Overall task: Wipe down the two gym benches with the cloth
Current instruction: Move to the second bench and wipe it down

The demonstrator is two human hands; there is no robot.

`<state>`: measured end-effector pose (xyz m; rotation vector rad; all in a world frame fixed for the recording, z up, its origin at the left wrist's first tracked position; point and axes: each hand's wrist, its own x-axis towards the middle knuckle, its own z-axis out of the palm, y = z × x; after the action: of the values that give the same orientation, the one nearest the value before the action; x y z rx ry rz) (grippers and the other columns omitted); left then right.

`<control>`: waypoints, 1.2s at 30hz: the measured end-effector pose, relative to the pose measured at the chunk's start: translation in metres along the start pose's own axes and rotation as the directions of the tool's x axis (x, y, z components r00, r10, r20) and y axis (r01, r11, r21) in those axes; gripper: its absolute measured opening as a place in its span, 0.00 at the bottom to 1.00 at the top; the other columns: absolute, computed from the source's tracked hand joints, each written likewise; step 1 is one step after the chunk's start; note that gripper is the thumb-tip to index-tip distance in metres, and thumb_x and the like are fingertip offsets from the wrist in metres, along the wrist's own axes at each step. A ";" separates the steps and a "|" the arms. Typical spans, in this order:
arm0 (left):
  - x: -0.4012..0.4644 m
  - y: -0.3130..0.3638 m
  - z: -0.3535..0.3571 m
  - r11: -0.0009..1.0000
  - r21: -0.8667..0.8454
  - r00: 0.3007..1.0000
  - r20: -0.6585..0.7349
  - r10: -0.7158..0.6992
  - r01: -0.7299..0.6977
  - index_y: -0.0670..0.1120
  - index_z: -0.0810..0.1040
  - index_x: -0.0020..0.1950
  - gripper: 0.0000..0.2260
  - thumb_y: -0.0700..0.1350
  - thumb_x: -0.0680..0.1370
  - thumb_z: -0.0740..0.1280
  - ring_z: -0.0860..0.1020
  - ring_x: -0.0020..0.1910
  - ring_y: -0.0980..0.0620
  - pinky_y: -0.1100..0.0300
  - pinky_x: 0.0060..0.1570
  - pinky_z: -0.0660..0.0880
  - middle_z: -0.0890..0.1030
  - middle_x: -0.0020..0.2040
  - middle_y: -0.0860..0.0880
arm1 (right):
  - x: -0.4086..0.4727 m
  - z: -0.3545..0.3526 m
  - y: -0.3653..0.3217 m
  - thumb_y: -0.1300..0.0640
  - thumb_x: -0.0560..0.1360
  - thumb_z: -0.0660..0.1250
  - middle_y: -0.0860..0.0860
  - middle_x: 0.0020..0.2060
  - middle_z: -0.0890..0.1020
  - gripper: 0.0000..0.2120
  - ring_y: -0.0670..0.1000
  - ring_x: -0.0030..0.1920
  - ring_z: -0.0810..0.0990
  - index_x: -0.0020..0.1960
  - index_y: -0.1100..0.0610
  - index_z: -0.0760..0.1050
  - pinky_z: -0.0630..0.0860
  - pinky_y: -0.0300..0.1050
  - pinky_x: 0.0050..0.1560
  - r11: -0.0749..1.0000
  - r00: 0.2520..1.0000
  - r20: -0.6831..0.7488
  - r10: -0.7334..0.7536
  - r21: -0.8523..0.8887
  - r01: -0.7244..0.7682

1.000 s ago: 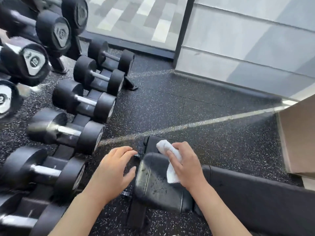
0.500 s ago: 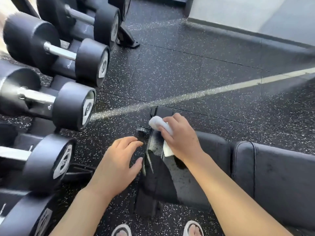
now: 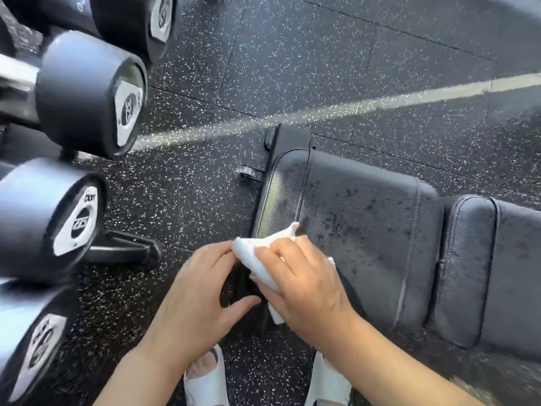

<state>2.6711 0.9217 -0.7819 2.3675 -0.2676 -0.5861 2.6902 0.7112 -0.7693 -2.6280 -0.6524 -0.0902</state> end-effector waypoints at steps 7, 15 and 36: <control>0.002 0.004 0.000 0.999 0.038 1.000 -0.013 -0.021 0.022 0.54 0.68 0.79 0.37 0.63 0.73 0.74 0.64 0.77 0.62 0.57 0.77 0.63 0.69 0.75 0.62 | 0.090 -0.006 0.058 0.57 0.79 0.73 0.58 0.47 0.80 0.09 0.56 0.48 0.75 0.51 0.64 0.83 0.74 0.46 0.46 0.996 0.998 -0.053 0.038 -0.080 -0.042; -0.006 0.004 0.012 0.997 -0.038 0.997 -0.042 -0.068 0.067 0.56 0.65 0.81 0.36 0.63 0.75 0.71 0.62 0.72 0.73 0.78 0.72 0.53 0.69 0.71 0.67 | 0.099 0.005 0.042 0.60 0.77 0.71 0.58 0.49 0.79 0.06 0.57 0.49 0.73 0.51 0.64 0.82 0.73 0.49 0.45 0.984 0.982 -0.098 0.161 -0.064 -0.168; -0.017 0.015 0.040 0.961 -0.210 0.968 -0.135 -0.209 0.178 0.63 0.63 0.79 0.38 0.63 0.72 0.76 0.68 0.76 0.64 0.59 0.74 0.68 0.69 0.73 0.70 | 0.089 0.013 0.024 0.64 0.77 0.68 0.58 0.49 0.78 0.08 0.57 0.48 0.73 0.56 0.63 0.81 0.73 0.50 0.46 0.969 0.958 -0.162 0.235 -0.036 -0.244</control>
<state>2.6363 0.8938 -0.7929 2.2459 0.0919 -0.4888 2.7797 0.7362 -0.7756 -2.6967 -0.2793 -0.2425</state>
